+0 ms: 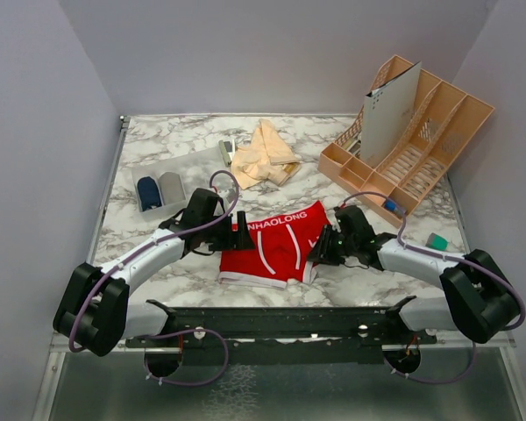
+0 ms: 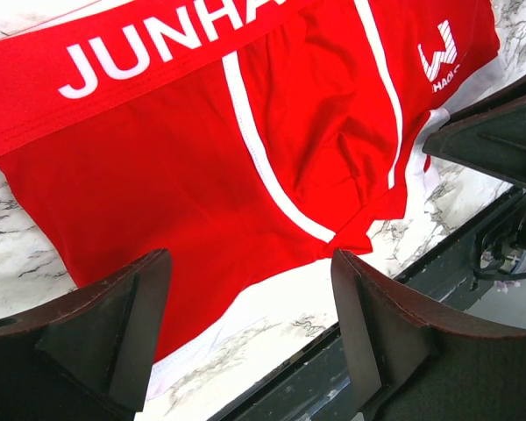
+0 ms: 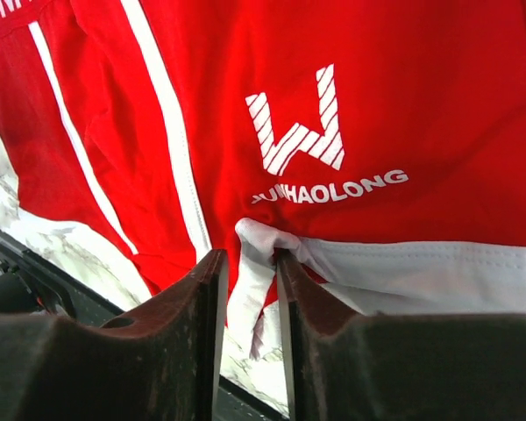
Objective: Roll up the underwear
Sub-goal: Flatten out the underwear at the center of the board.
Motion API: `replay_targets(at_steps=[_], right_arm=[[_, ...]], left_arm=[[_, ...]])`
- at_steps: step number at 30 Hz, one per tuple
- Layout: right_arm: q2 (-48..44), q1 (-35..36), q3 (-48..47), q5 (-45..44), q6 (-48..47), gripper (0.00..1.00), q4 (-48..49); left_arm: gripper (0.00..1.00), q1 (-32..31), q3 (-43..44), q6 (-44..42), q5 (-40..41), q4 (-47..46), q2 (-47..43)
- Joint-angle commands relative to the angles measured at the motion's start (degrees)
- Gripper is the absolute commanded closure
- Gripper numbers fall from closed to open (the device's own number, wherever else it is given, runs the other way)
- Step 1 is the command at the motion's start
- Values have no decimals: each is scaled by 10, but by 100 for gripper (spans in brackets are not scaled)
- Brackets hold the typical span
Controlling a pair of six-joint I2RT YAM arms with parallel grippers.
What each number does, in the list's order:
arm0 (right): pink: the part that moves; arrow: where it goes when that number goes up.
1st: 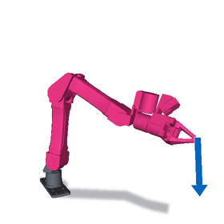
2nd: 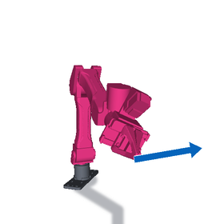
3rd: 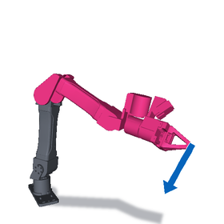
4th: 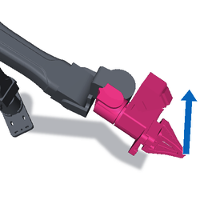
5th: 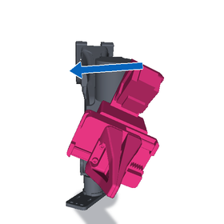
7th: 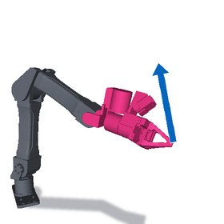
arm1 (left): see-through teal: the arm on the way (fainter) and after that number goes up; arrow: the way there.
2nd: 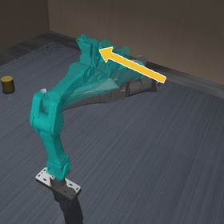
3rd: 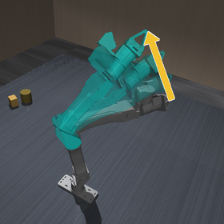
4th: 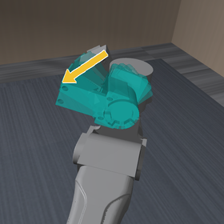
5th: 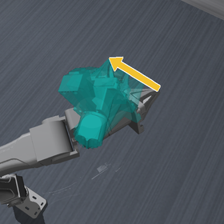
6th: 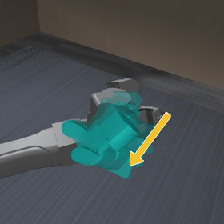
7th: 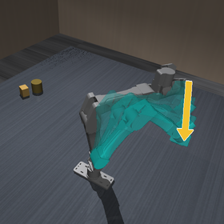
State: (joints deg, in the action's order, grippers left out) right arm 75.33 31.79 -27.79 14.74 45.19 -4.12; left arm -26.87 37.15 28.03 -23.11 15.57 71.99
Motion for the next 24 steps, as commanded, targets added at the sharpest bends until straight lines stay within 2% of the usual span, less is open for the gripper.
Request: replay_targets(at_steps=[1, 4, 6, 7, 14, 17, 24], right_arm=[[-8, 1, 1, -4, -5, 74, 6], [-19, 1, 0, -11, -10, 85, -2], [-23, 1, 0, -7, -13, 98, -2], [-25, 1, -2, -6, -14, 99, -6], [-72, 1, -13, -31, -46, 100, -120], [-86, 1, 0, -32, -53, 99, -166], [-100, 1, 50, -15, -18, 99, -147]], left_arm=[[21, -3, -3, -1, 11, 1, -3], [21, -3, -4, 0, 13, -1, -3], [21, -3, -4, 0, 13, -1, -2], [21, -3, -4, 0, 12, -1, -1], [21, -3, -3, 3, 10, -2, -2], [21, -3, -3, 14, -15, -22, -4], [21, -3, 0, 14, -4, -28, 14]])
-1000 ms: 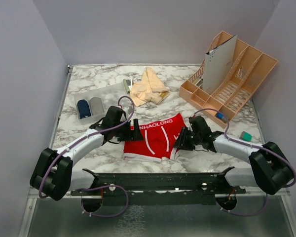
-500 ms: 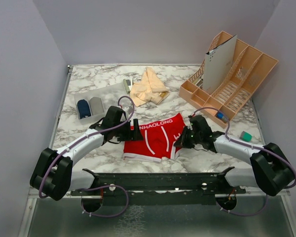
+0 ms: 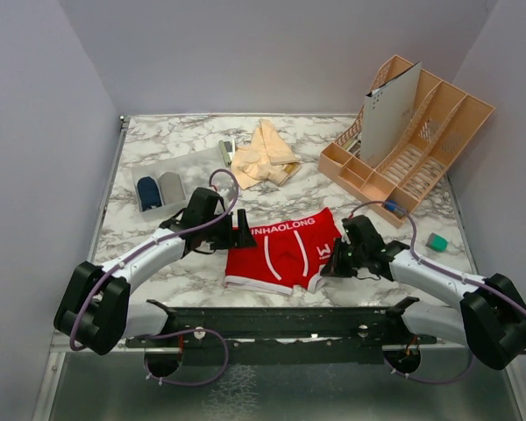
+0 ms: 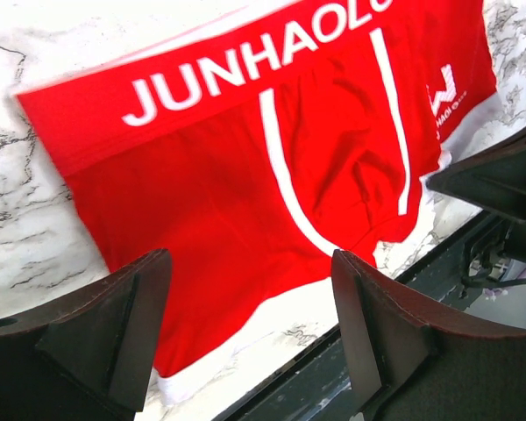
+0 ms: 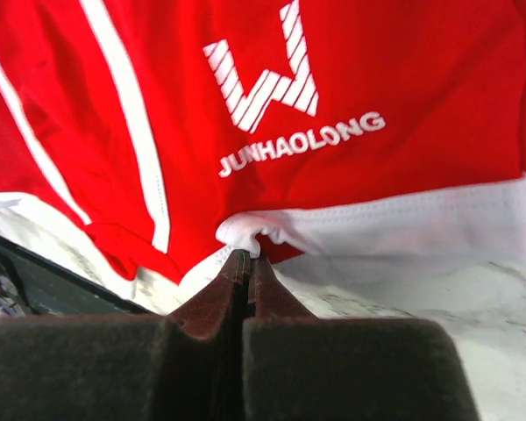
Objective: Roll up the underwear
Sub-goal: Flatten out the underwear at the center of the board.
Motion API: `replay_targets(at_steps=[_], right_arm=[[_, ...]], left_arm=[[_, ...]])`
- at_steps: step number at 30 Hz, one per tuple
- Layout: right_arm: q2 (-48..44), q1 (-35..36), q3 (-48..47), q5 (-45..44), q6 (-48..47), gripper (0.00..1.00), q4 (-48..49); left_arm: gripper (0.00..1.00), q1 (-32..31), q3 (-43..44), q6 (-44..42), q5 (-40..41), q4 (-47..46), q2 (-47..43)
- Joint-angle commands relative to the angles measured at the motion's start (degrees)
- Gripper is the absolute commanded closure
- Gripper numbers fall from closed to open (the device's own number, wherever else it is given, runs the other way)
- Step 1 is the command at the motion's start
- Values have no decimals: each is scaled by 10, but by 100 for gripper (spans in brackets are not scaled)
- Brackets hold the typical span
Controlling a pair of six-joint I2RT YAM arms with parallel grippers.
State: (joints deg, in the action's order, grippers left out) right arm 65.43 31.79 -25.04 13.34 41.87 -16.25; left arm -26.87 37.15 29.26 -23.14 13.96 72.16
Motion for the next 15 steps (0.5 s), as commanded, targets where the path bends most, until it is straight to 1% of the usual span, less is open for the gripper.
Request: replay_targets(at_steps=[1, 3, 6, 7, 9, 11, 13, 15], right_arm=[[5, 1, 25, -8, 16, 98, -27], [14, 1, 20, -24, 13, 93, -31], [3, 1, -11, -35, -2, 71, -50], [-8, 1, -26, -50, -6, 62, -67], [-38, 1, -57, -89, -13, 48, -103], [-63, 1, -84, -150, -18, 41, -139], [-73, 0, -103, -218, -27, 40, -166], [-59, -1, -124, -275, -32, 41, -189]], left_arm=[[21, -3, -1, 1, -3, -10, 14], [21, -3, 1, -2, 2, -5, 19], [21, -3, 4, -10, 24, 11, 30], [21, -3, 6, -12, 26, 13, 32], [21, -3, 6, -12, 25, 14, 34], [21, -3, 6, -11, 26, 13, 28], [21, -4, 6, -11, 28, 13, 19], [21, -4, 7, -11, 31, 13, 13]])
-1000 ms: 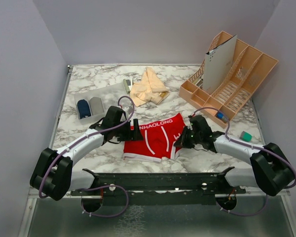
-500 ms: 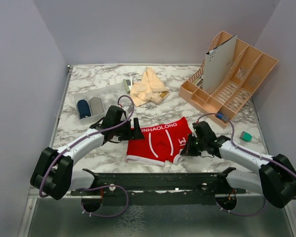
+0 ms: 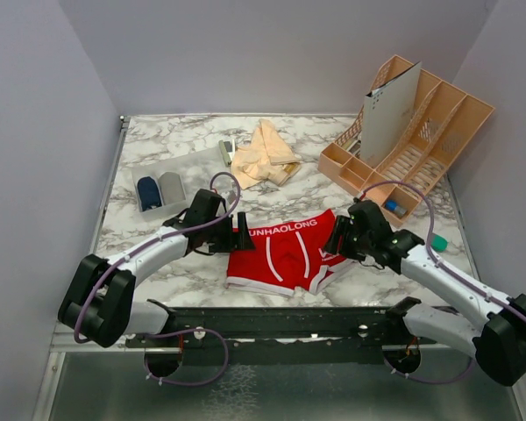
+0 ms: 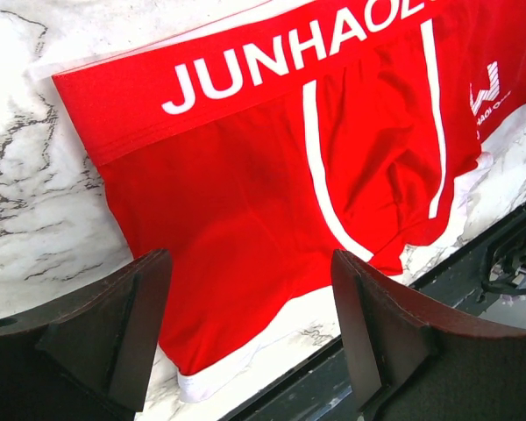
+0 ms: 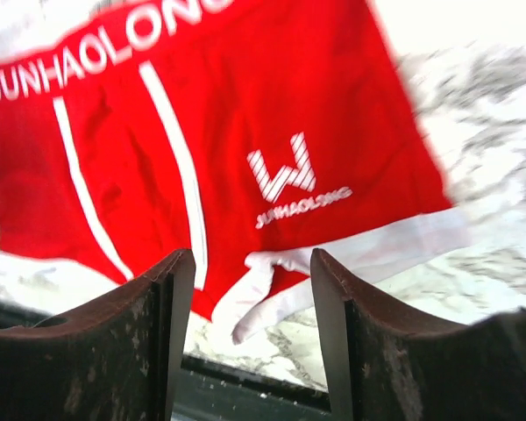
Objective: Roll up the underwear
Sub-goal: Flatten out the underwear at the center of the board.
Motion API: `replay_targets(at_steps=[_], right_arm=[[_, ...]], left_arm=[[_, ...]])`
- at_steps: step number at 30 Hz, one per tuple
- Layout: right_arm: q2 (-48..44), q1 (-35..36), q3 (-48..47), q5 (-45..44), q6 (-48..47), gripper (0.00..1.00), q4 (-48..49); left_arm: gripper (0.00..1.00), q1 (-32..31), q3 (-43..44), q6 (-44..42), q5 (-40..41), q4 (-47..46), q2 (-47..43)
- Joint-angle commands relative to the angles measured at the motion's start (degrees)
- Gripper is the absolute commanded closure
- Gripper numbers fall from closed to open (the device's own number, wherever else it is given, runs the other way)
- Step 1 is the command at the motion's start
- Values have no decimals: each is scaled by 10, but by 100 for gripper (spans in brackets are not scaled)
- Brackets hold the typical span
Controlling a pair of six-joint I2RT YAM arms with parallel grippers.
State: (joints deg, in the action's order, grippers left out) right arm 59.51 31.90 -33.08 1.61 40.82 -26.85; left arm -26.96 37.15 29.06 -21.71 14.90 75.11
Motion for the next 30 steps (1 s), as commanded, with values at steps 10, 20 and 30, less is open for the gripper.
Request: replay_targets(at_steps=[10, 20, 30], right_arm=[[166, -10, -53, -155, -65, 53, 3], [213, -39, -77, -244, -36, 47, -35], [164, -67, -67, -136, -64, 46, -15]], left_arm=[[21, -6, 7, -7, 5, -9, -8], [21, -8, -25, 17, 100, -13, 38], [21, -9, -26, 21, 145, -23, 38]])
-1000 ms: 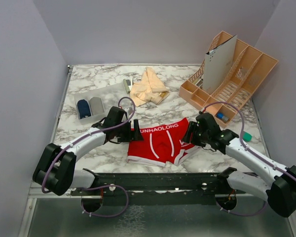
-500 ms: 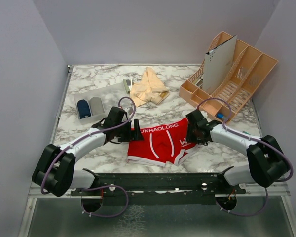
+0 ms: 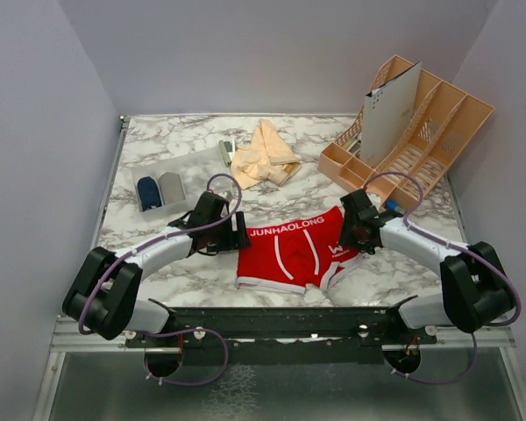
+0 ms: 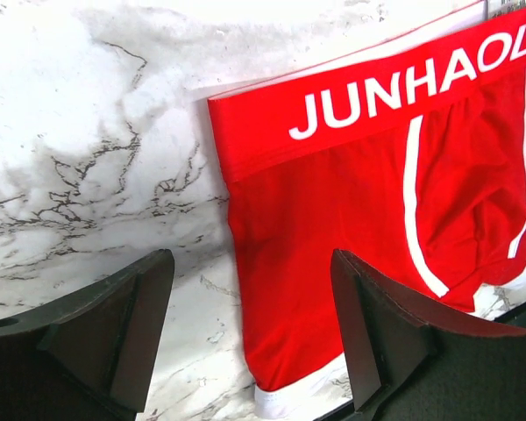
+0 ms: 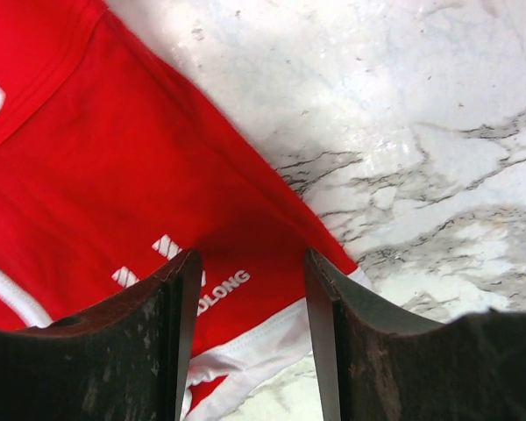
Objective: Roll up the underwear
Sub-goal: Flatten out the underwear at the center of the board.
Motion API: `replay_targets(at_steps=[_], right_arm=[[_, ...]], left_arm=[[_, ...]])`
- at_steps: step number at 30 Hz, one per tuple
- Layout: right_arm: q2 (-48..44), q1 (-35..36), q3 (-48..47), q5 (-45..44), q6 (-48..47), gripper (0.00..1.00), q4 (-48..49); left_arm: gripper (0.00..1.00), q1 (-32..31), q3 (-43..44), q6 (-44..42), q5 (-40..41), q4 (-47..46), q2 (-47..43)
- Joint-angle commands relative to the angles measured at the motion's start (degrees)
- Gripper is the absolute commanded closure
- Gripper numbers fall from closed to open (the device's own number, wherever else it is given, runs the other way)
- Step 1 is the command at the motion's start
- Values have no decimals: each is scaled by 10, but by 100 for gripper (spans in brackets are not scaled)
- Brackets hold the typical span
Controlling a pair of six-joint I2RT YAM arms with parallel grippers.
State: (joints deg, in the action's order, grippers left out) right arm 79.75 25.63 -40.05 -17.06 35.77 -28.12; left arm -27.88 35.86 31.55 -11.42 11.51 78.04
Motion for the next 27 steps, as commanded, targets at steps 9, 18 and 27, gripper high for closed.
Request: replay_targets(at_steps=[9, 18, 27], right_arm=[[-92, -93, -5, 58, -35, 42, -15], [-56, -107, 23, 135, -41, 45, 18], [-48, -107, 29, 112, -40, 46, 10]], left_arm=[[23, -2, 15, -13, -19, 6, -44], [26, -34, 67, -17, -45, 26, -39], [27, -61, 109, -30, -55, 50, -29]])
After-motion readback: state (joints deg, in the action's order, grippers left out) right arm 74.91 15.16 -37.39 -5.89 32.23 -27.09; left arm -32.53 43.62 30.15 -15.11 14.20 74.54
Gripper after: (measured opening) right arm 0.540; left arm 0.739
